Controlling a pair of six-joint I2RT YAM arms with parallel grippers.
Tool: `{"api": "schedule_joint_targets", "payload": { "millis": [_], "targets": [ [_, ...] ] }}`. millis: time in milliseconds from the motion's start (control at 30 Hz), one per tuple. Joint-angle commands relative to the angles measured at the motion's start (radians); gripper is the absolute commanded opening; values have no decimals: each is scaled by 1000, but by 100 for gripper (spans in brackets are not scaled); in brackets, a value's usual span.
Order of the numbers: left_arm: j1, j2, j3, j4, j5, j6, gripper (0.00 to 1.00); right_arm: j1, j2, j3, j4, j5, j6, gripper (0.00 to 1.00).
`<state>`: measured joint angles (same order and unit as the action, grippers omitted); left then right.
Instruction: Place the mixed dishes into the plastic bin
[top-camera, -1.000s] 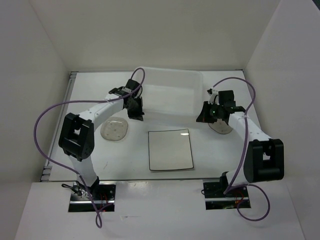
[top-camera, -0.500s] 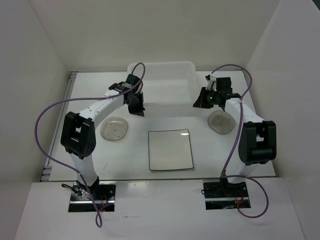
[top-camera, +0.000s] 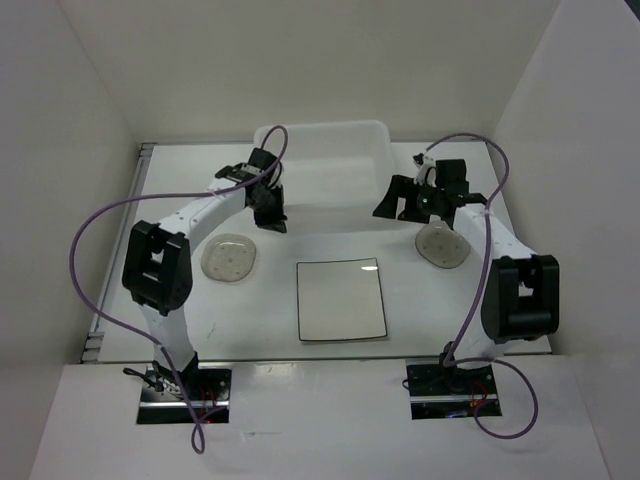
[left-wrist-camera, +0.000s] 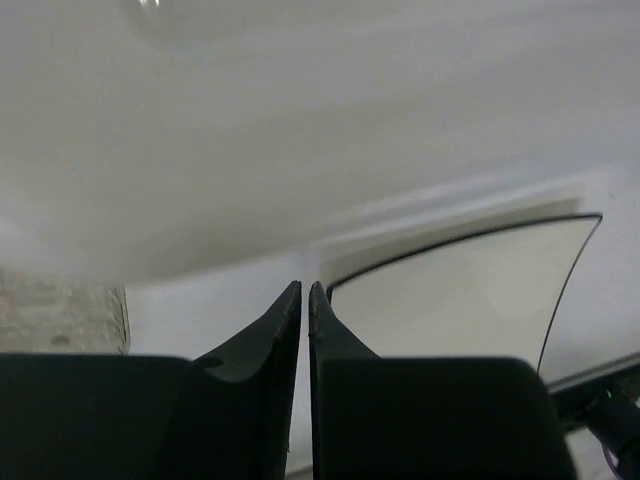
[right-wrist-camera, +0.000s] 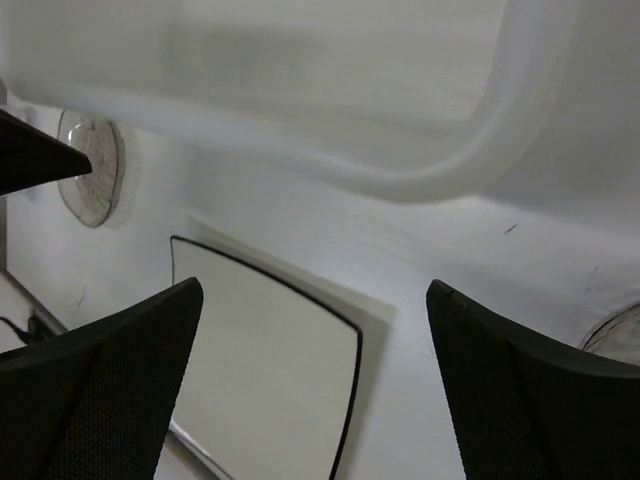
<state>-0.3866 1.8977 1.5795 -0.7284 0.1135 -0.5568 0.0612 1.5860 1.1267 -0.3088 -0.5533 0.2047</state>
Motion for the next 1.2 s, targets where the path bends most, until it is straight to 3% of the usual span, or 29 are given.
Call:
{"api": "schedule_joint_targets", "payload": {
  "millis": [0, 133, 333, 467, 900, 1167],
  "targets": [
    [2, -146, -113, 21, 69, -46, 13, 5, -122, -91, -73, -59, 53, 100],
    [-11, -281, -307, 96, 144, -132, 35, 5, -150, -166, -141, -36, 67, 100],
    [-60, -383, -469, 145, 176, -218, 69, 14, -155, -249, -130, -59, 108, 100],
    [-112, -393, -553, 167, 204, -265, 82, 14, -89, -260, -139, -50, 119, 100],
    [-219, -384, -701, 300, 193, -336, 82, 173, -104, -352, -119, -1, 170, 100],
    [-259, -351, -786, 477, 193, -434, 73, 213, -26, -373, -90, 0, 191, 100]
  ]
}}
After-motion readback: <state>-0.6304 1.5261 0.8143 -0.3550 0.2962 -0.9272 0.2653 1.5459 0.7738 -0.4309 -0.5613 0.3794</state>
